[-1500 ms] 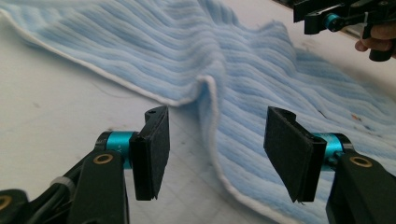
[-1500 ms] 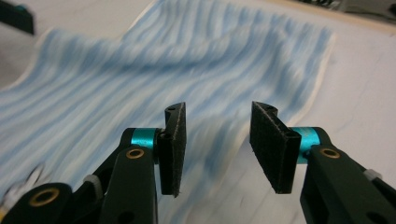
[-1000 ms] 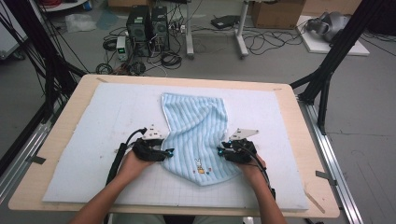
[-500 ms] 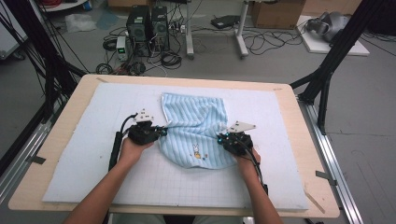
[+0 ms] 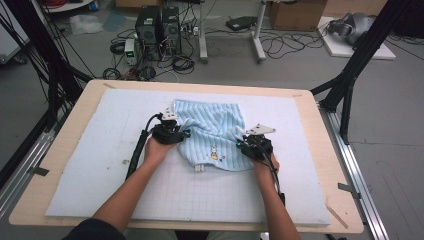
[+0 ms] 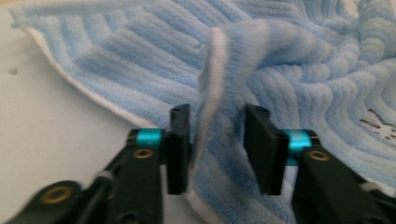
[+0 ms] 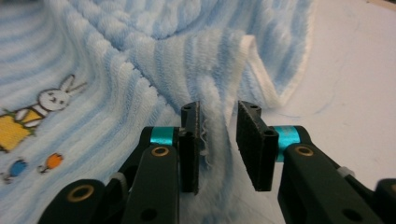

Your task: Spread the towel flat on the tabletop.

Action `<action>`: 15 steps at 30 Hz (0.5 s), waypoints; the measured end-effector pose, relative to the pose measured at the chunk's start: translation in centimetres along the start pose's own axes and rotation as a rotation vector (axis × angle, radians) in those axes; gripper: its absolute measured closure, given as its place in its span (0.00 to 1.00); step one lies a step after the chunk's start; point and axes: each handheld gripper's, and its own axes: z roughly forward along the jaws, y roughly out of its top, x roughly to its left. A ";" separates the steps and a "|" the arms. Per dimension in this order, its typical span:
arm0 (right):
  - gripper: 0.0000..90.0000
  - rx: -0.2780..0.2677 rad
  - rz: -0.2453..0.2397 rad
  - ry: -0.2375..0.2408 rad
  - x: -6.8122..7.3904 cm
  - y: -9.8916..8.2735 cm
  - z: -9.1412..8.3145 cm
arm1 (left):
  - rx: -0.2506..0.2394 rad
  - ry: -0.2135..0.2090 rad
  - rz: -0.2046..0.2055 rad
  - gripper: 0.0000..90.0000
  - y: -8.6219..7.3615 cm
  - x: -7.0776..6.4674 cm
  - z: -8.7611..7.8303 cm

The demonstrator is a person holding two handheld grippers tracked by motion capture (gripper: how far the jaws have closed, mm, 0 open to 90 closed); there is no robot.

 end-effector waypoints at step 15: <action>0.65 -0.084 0.007 0.038 -1.0 -1.9 -5.4 | -0.025 -0.136 0.032 0.55 -3.1 -1.6 -4.8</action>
